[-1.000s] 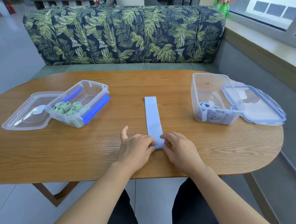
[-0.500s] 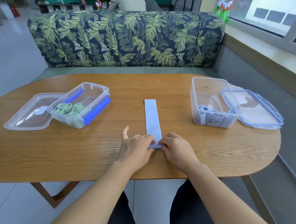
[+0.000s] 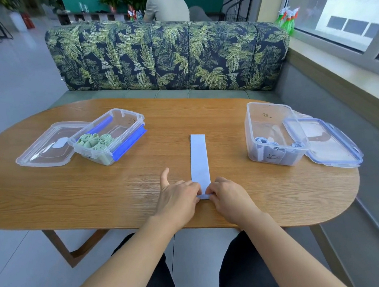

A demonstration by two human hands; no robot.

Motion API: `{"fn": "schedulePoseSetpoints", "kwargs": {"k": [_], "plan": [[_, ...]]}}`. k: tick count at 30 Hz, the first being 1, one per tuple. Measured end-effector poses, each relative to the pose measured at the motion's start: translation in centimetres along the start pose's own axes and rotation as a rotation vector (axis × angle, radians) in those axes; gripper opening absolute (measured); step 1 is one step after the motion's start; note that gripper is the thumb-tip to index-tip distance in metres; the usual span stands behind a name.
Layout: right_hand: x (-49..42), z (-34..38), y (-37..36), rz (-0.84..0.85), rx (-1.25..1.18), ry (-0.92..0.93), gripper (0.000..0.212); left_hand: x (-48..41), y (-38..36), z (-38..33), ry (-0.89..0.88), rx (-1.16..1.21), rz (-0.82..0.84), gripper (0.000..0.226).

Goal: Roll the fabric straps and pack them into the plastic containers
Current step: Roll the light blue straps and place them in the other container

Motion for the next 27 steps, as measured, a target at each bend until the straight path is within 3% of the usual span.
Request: {"fn": "schedulePoseSetpoints", "kwargs": {"k": [16,22,27], "plan": [[3.2,0.6,-0.4,-0.157,-0.034,0.007,0.027,2.6,-0.9,0.4,0.050,0.239,-0.082,0.016],[3.2,0.6,-0.2,-0.185,-0.059,-0.019,0.026,2.1,-1.0,0.6,0.015,0.205,-0.079,0.014],[4.2,0.5,-0.4,-0.372,-0.163,-0.058,0.026,1.7,-0.7,0.5,-0.015,0.166,-0.077,0.015]]}}
Point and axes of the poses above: each hand's wrist, its own x-axis away from the middle knuckle, its own y-axis out of the back of the hand, z = x × y, the point moved 4 cm from there along -x, towards the middle knuckle, and after that the axes turned 6 degrees about y, right-handed, at the moved point
